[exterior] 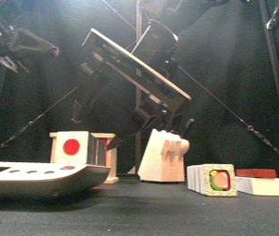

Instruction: Put green sushi roll on stove to cut

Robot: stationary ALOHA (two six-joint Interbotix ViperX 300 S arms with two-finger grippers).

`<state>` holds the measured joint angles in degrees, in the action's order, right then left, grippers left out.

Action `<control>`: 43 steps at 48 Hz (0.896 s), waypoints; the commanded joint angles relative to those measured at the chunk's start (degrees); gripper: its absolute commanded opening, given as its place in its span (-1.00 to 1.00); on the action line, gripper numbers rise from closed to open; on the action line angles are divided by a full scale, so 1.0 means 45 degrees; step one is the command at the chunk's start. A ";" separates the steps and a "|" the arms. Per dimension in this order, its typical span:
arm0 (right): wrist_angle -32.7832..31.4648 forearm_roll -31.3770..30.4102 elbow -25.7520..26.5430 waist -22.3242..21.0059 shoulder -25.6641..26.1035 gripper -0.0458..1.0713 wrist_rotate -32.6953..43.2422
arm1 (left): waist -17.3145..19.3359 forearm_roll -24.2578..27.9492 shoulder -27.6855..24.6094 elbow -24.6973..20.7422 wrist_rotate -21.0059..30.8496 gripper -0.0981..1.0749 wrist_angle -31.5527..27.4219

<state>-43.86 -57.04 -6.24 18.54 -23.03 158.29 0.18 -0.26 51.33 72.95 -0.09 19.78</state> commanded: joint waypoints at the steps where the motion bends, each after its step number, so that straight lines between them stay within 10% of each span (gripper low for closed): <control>1: 0.0078 -0.0059 0.0273 -0.0020 0.0293 0.76 -0.0020 | 0.0039 0.0020 -0.0020 -0.0156 -0.0020 -0.86 0.0098; 43: 0.0176 -0.1270 -0.0938 -0.0020 0.1406 0.76 -0.0332 | 0.0039 0.0000 -0.0020 -0.0176 -0.0020 -0.86 0.0098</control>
